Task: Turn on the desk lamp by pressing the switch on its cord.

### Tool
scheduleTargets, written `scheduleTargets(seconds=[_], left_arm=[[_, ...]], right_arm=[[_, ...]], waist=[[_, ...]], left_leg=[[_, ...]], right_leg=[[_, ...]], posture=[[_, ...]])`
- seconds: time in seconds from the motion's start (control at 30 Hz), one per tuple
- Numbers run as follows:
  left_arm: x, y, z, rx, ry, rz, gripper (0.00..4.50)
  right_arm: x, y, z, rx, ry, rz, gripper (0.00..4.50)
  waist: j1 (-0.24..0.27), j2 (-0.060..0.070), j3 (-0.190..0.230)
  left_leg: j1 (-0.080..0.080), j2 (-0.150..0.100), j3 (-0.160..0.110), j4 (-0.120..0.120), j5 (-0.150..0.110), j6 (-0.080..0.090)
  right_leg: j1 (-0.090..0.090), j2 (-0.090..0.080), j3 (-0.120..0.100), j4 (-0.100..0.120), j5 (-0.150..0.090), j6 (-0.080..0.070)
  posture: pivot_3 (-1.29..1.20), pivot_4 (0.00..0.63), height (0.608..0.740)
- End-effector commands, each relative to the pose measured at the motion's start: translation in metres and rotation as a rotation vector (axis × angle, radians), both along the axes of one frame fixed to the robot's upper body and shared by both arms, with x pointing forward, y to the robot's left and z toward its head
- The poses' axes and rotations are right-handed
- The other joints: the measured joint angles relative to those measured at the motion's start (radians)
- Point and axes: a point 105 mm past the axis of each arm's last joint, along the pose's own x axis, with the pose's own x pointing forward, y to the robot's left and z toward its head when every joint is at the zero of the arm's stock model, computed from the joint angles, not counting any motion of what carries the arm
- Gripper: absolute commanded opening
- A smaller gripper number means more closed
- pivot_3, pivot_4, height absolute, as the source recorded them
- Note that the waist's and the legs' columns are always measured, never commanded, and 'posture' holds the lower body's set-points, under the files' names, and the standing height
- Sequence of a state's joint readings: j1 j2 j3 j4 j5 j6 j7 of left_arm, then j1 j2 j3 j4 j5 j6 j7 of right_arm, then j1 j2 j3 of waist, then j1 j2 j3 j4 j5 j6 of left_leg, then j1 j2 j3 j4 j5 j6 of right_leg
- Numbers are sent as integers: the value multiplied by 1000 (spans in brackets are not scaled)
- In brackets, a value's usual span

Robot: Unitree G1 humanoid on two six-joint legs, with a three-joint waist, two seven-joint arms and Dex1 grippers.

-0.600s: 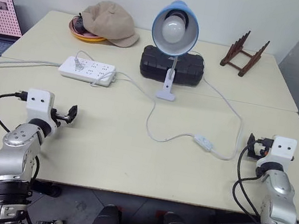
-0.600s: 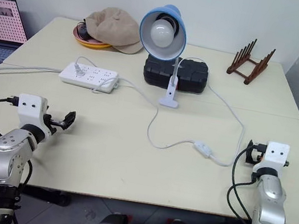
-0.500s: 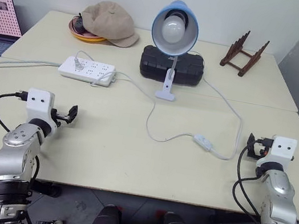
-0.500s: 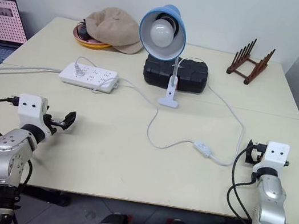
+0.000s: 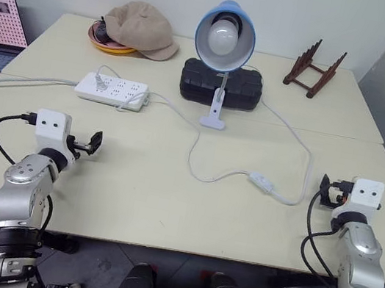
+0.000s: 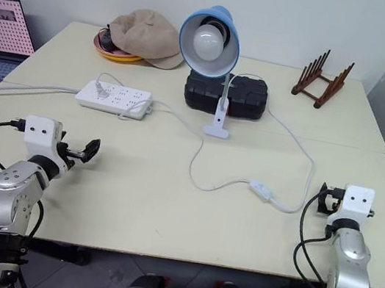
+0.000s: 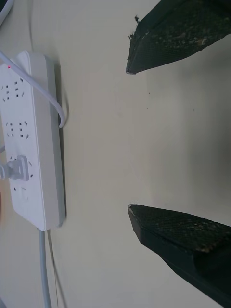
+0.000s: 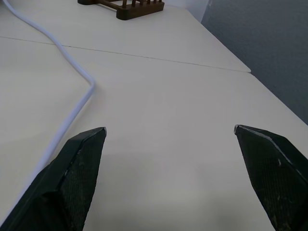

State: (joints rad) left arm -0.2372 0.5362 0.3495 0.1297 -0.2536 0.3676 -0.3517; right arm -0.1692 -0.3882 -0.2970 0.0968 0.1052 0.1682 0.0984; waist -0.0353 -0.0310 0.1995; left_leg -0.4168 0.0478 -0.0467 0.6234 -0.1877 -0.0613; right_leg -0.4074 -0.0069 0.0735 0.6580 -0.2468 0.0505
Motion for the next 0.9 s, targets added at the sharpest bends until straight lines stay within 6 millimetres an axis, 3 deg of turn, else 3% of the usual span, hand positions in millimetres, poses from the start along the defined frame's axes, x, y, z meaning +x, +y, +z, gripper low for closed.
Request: scheduleTargets(seconds=[0.03, 0.1, 0.3, 0.53, 0.73, 0.9], left_arm=[[3, -9, 24, 30, -40, -97, 4500], [4, -18, 29, 40, -25, -167, 4500], [-19, -82, 57, 95, 114, -714, 4500], [-35, -140, 74, 207, 215, -1119, 4500], [-39, -200, 78, 303, 175, -1400, 4500], [-37, -215, 77, 314, 145, -1455, 4500]], right_arm=[[0, 4, 30, -14, -55, 96, 4473], [0, 10, 35, -16, -32, 176, 4473], [-20, 47, 53, 34, 202, 655, 4473], [-45, 91, 47, -1, 429, 1024, 4473], [-28, 110, 26, -47, 473, 1071, 4473], [-21, 115, 20, -43, 483, 1088, 4473]], waist=[[0, 0, 0], [-1, 0, 0], [0, 1, 1], [0, 1, 1], [2, 1, 1], [2, 1, 1]], left_leg=[[0, 0, 0, 0, 0, 0], [0, 0, 0, 0, 0, 0], [-2, 0, 0, 0, 0, 0], [-2, 0, 0, -6, 0, 0], [-6, 0, 1, -7, 0, 0], [-7, 0, 0, -8, 0, 0]], right_leg=[[0, 0, 0, 0, 0, 0], [0, 0, 0, 0, 0, 0], [-1, -1, 0, -2, 0, 0], [-2, -1, -1, -8, -1, -1], [-3, -1, -1, -12, 0, 1], [-4, 0, -1, -11, 1, 6]], posture=[[0, 150, 740], [0, 150, 740], [0, 150, 740], [0, 150, 740], [0, 150, 740], [0, 150, 740]])
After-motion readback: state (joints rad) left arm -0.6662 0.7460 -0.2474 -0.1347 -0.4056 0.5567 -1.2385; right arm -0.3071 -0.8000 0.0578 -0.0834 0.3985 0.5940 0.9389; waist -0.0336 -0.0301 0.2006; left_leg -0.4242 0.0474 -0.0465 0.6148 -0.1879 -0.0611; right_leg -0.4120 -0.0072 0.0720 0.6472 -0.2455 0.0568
